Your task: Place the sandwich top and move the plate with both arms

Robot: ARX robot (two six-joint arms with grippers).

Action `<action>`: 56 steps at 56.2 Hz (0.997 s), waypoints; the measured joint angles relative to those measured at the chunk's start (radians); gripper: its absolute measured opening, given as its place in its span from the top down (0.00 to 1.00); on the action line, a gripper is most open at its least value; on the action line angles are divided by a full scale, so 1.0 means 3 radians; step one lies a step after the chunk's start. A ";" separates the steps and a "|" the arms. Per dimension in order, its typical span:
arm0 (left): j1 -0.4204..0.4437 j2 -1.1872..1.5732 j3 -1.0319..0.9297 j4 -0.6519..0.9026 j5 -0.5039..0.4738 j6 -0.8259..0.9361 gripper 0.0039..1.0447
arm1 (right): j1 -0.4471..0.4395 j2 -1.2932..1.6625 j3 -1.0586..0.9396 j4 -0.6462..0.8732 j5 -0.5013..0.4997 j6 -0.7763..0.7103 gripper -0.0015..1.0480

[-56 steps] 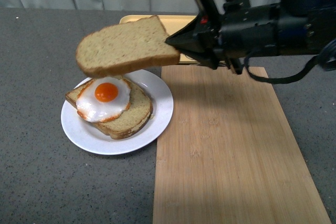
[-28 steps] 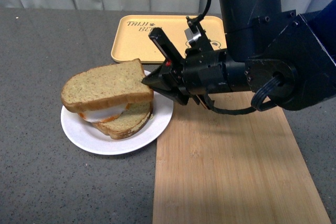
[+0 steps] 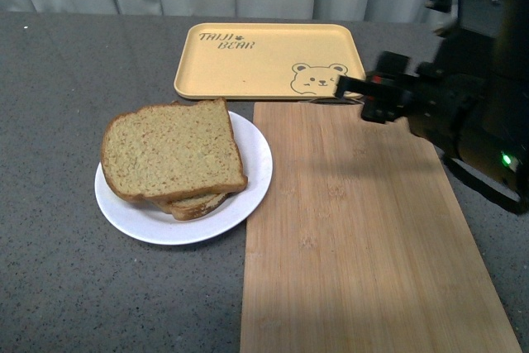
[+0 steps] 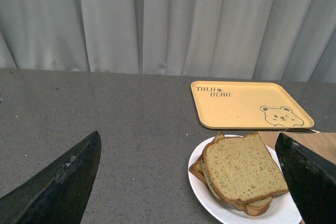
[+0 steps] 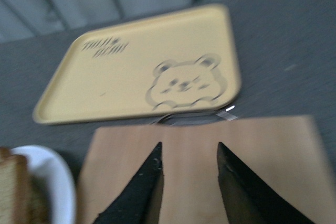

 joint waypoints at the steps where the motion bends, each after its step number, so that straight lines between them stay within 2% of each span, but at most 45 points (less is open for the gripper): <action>1: 0.0000 0.0000 0.0000 0.0000 -0.0003 0.0000 0.06 | -0.0019 -0.0037 -0.0075 0.0122 0.0086 -0.0095 0.77; 3: -0.0001 -0.0005 0.0000 0.0000 -0.0003 0.0000 0.06 | -0.0090 -0.0217 -0.0291 0.0458 0.0313 -0.0362 0.88; 8: 0.0000 -0.0005 0.0000 0.0000 -0.0001 0.0000 0.06 | -0.0186 -0.0473 -0.0504 0.0726 0.0356 -0.0525 0.99; 19: 0.0000 -0.0005 0.0000 0.0000 0.0000 0.0000 0.06 | -0.0263 -0.0568 -0.0711 0.0773 0.0359 -0.0566 0.99; 22: -0.0001 -0.0005 0.0000 0.0000 0.0008 0.0000 0.06 | -0.0404 -0.0886 -0.1026 0.0721 0.0084 -0.0694 0.99; 24: -0.0001 -0.0008 0.0000 0.0000 -0.0006 0.0000 0.06 | -0.0469 -0.1151 -0.1255 0.0680 0.0020 -0.0749 0.99; 29: -0.0001 0.0003 0.0000 -0.0001 -0.0014 -0.0001 0.06 | -0.0647 -0.1896 -0.1681 0.0552 0.0014 -0.0819 0.99; 34: -0.0001 -0.0005 0.0000 -0.0001 0.0000 0.0000 0.06 | -0.0711 -0.2288 -0.1832 0.0408 -0.0048 -0.0846 0.99; 47: -0.0001 -0.0004 0.0000 -0.0001 0.0000 0.0000 0.06 | -0.0827 -0.2987 -0.2047 -0.0132 -0.0184 -0.0871 0.99; 52: -0.0001 -0.0005 0.0000 -0.0001 -0.0004 0.0000 0.06 | -0.0980 -0.3282 -0.2099 -0.0354 -0.0429 -0.0879 0.99; 56: -0.0001 -0.0004 0.0000 -0.0001 -0.0004 0.0000 0.06 | -0.1059 -0.3635 -0.2087 -0.0783 -0.0439 -0.0880 0.99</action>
